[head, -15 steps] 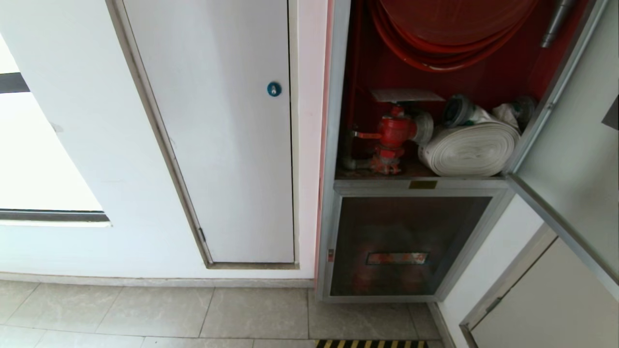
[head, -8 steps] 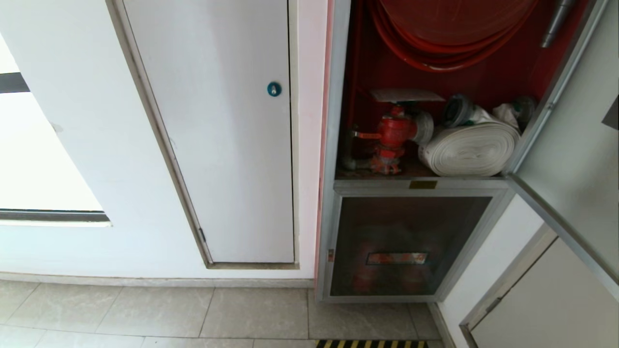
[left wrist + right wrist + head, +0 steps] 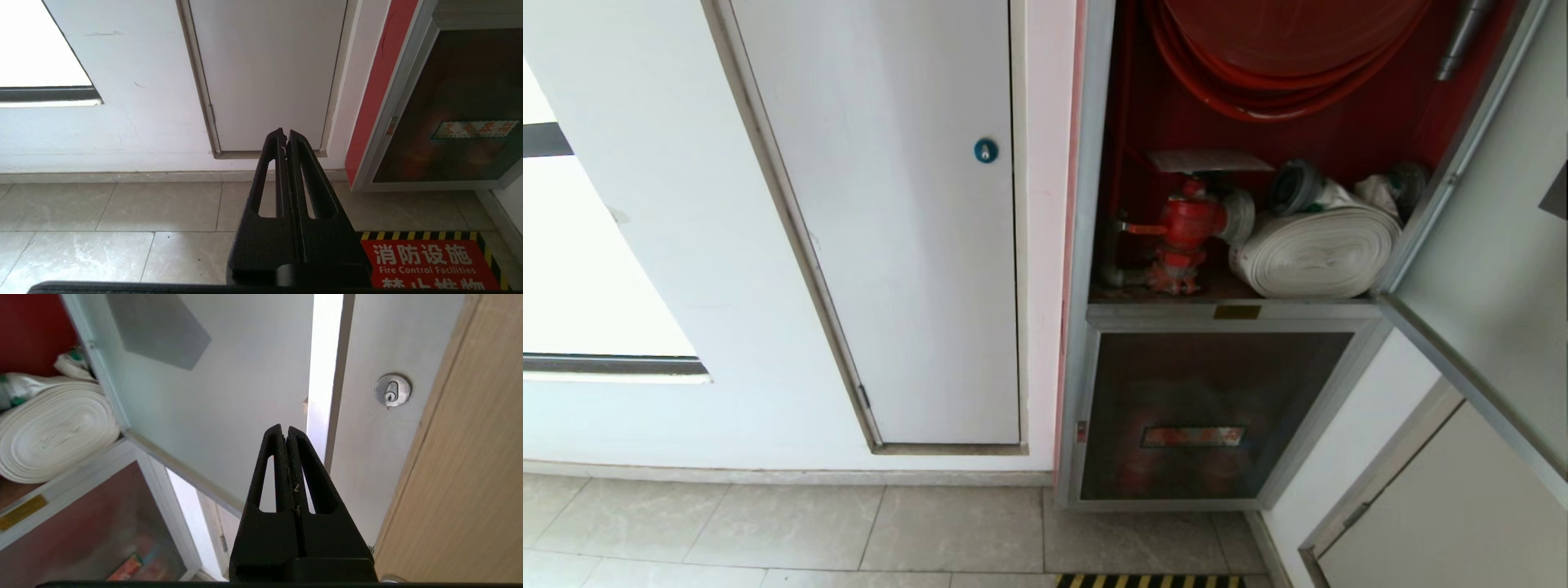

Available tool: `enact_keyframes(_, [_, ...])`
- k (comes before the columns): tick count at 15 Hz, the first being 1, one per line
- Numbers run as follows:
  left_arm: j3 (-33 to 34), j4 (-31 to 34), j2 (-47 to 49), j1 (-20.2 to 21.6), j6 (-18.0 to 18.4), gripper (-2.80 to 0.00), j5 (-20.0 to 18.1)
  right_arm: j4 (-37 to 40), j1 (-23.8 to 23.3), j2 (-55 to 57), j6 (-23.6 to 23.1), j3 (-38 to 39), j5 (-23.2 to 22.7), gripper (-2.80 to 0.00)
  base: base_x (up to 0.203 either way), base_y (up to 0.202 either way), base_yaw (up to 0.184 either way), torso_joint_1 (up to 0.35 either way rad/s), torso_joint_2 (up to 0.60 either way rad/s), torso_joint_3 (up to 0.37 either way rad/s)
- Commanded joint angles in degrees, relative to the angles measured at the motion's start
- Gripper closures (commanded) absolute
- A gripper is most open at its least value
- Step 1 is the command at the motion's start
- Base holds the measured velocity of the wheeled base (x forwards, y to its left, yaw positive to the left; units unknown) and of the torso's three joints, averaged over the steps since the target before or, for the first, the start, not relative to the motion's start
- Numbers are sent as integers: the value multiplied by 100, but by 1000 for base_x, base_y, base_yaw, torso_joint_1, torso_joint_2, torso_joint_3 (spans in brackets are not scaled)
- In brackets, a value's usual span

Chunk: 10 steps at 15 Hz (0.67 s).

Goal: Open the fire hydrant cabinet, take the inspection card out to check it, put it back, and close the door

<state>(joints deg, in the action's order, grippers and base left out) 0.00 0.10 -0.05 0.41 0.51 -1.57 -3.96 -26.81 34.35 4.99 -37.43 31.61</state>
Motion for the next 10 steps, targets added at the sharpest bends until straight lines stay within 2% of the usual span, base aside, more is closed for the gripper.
enact_keyframes(1, [0, -1, 5, 2, 10, 0, -1, -8, -266, 367, 31, -93, -79, 0, 0, 0, 0, 0, 0, 0])
enact_keyframes(3, [0, -1, 5, 2, 2, 0, -1, -128, -505, 705, 173, -223, -202, 0, 0, 0, 0, 0, 0, 0])
enact_keyframes(6, [0, -1, 5, 2, 2, 0, -1, -787, -932, 1151, 195, -287, -295, 0, 0, 0, 0, 0, 0, 0])
enact_keyframes(10, [0, -1, 5, 2, 2, 0, -1, -978, -1509, 1644, 274, -454, -539, 0, 0, 0, 0, 0, 0, 0])
